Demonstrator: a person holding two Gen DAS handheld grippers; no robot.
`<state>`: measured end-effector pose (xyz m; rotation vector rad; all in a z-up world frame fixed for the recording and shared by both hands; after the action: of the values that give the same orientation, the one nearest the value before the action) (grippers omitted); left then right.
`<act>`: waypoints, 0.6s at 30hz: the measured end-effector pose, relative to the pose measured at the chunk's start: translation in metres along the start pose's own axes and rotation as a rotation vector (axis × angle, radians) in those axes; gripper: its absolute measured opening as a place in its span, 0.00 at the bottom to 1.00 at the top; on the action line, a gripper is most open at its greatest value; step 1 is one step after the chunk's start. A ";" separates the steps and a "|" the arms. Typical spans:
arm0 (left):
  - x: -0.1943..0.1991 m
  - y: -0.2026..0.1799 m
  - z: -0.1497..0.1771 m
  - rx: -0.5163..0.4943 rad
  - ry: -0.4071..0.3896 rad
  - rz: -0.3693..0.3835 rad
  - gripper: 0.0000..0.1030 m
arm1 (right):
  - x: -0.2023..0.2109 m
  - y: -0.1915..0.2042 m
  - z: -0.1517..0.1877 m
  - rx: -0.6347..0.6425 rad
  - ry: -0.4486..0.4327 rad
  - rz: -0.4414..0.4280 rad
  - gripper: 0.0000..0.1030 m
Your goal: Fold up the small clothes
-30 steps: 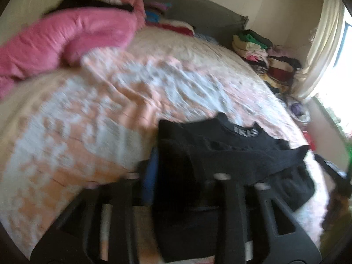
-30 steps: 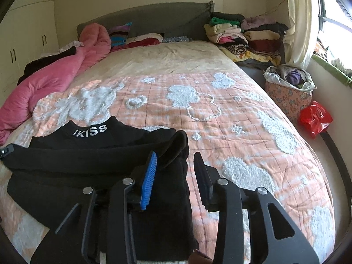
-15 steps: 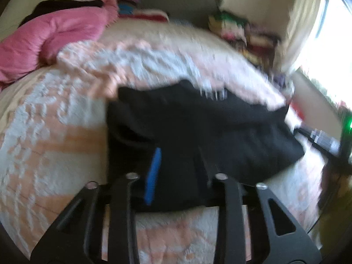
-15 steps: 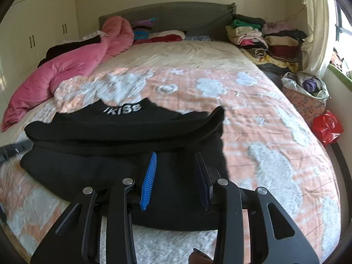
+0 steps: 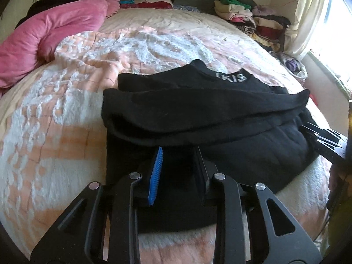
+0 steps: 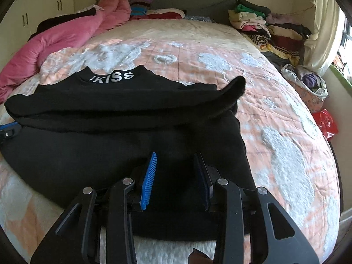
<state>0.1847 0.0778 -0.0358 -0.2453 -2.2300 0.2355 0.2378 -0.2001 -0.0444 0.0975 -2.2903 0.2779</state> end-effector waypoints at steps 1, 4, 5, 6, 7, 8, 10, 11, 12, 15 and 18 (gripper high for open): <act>-0.003 0.001 -0.003 -0.002 0.002 -0.005 0.20 | -0.004 0.001 -0.003 -0.003 0.000 0.000 0.33; -0.013 0.000 -0.015 -0.025 -0.004 -0.041 0.21 | -0.016 0.002 -0.015 -0.015 0.003 0.000 0.33; -0.016 0.001 -0.018 -0.024 -0.004 -0.048 0.21 | -0.020 0.002 -0.019 -0.020 0.003 0.000 0.33; -0.020 0.002 -0.024 -0.015 -0.004 -0.051 0.21 | -0.023 0.002 -0.022 -0.024 0.003 0.000 0.33; -0.022 0.004 -0.028 -0.007 -0.008 -0.055 0.22 | -0.028 0.001 -0.027 -0.035 0.006 -0.002 0.33; -0.024 0.005 -0.033 0.003 -0.011 -0.065 0.22 | -0.031 0.001 -0.030 -0.045 0.009 -0.003 0.33; -0.027 0.008 -0.042 0.015 -0.027 -0.094 0.26 | -0.037 0.000 -0.036 -0.064 0.019 0.003 0.33; -0.028 0.010 -0.046 0.022 -0.031 -0.103 0.27 | -0.040 0.000 -0.039 -0.072 0.026 0.006 0.33; -0.030 0.012 -0.051 0.041 -0.042 -0.117 0.30 | -0.043 0.000 -0.042 -0.079 0.030 0.007 0.33; -0.031 0.022 -0.064 0.111 -0.081 -0.109 0.34 | -0.050 0.001 -0.054 -0.081 0.028 0.022 0.33; -0.018 0.030 -0.067 0.129 -0.148 -0.106 0.43 | -0.046 -0.007 -0.062 -0.118 -0.002 0.020 0.33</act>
<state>0.2515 0.1079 -0.0160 -0.0401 -2.3552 0.3487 0.3150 -0.1937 -0.0371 0.0143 -2.3051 0.1520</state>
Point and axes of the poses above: each gripper's, at about its wrist camera, not at the fingertips, and x roughly against the way its jaws point, y to its left, z to its underside, the point moved 1 cm from there along -x, roughly the way its jaws point, and after that the axes turned 9 degrees about z, right-handed, at the moved point
